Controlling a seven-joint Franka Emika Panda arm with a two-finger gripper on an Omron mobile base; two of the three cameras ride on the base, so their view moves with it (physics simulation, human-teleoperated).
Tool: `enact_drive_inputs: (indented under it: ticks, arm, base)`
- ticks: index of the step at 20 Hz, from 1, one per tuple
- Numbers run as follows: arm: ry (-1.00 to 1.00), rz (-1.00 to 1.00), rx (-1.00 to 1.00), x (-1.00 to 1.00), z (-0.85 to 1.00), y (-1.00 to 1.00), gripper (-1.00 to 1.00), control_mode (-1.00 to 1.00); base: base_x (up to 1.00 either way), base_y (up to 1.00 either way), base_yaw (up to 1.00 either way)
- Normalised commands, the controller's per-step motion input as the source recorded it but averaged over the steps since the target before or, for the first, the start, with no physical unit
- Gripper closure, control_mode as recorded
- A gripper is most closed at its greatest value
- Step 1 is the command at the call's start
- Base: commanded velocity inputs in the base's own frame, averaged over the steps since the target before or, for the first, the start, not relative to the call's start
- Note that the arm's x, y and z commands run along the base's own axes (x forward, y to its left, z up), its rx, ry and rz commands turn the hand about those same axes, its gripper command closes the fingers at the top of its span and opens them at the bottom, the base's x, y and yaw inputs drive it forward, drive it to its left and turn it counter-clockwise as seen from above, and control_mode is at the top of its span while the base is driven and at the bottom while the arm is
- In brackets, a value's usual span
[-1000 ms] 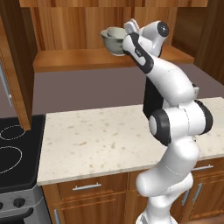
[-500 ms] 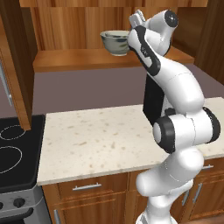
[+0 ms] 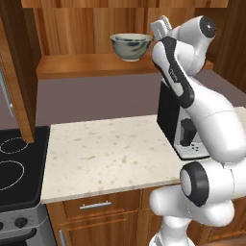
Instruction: Pick up the bowls on the counter and stack them on top of one another in the open cabinet. Place the smaller bowl on top of the larger bowl.
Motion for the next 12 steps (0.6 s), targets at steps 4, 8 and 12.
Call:
enact_drive_inputs:
  ticks: [4,8,12]
  arm:
    - [0.00,0.00,0.00,-1.00,0.00,0.04,-1.00,-1.00]
    - [0.00,0.01,-0.04,-1.00,-0.08,0.15,-1.00,-1.00]
    - [-0.08,0.03,-0.13,-1.00,-0.27,0.29,-1.00,-1.00]
  base:
    - [0.00,0.00,0.00]
    - [0.00,0.00,0.00]
    - [0.00,0.00,0.00]
